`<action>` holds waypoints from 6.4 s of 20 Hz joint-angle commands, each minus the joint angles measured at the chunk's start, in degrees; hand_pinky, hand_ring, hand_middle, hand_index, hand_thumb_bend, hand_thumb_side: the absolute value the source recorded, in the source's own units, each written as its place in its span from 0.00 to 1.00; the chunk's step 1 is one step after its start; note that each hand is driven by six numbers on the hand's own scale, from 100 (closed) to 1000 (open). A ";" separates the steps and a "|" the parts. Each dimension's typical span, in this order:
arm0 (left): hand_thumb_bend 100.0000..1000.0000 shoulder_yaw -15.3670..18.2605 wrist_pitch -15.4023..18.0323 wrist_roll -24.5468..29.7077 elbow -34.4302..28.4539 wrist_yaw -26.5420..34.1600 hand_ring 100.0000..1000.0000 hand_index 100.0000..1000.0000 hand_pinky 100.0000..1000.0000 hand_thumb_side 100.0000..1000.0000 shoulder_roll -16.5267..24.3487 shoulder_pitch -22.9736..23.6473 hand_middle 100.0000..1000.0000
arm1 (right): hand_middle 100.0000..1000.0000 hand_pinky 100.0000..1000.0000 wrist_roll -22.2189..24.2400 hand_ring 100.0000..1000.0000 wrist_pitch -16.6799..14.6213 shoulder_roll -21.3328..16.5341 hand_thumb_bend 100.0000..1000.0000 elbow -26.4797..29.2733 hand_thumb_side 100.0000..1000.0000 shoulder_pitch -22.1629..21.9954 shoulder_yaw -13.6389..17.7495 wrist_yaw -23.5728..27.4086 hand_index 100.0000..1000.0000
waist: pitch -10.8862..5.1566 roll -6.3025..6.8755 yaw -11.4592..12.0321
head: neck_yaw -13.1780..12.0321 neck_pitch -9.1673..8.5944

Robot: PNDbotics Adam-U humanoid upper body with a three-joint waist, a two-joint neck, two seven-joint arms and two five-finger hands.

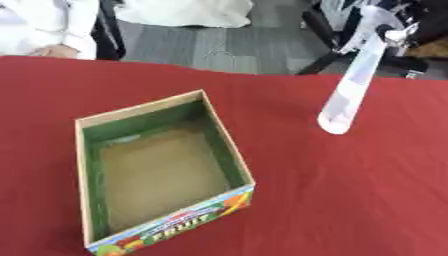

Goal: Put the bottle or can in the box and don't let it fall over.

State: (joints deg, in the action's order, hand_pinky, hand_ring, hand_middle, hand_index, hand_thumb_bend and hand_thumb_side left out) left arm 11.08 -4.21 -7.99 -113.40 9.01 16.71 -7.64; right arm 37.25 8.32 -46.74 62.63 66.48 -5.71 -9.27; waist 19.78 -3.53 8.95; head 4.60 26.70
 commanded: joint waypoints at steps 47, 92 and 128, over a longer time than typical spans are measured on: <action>0.00 0.54 -0.20 -0.30 -1.19 -0.60 0.61 0.69 0.71 0.75 0.12 0.37 0.62 | 0.29 0.54 -5.16 0.23 -2.33 -2.56 0.00 3.14 0.00 0.89 0.52 7.36 0.34 | -1.54 0.07 -0.57 | -0.48 0.41; 0.00 0.80 -0.72 -0.82 -1.03 1.89 0.60 0.69 0.72 0.72 1.36 0.85 0.62 | 0.28 0.52 -7.38 0.22 0.90 19.30 0.00 12.66 0.00 12.24 -6.66 11.55 0.32 | -10.07 -1.43 2.26 | 2.85 7.54; 0.00 1.18 -0.98 -0.61 -1.09 1.40 0.60 0.69 0.72 0.73 -1.12 0.62 0.61 | 0.82 0.78 -12.38 0.81 -0.54 26.05 0.00 18.21 0.00 2.95 -10.62 8.59 0.82 | -6.99 -0.83 4.98 | 7.06 5.40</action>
State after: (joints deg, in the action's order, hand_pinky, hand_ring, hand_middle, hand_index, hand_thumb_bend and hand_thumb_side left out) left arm 11.84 -5.17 -8.72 -113.40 10.63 14.99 -6.95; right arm 25.51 7.93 -19.78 80.16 68.06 -17.50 0.05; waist 13.79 -4.96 13.96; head 11.50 32.92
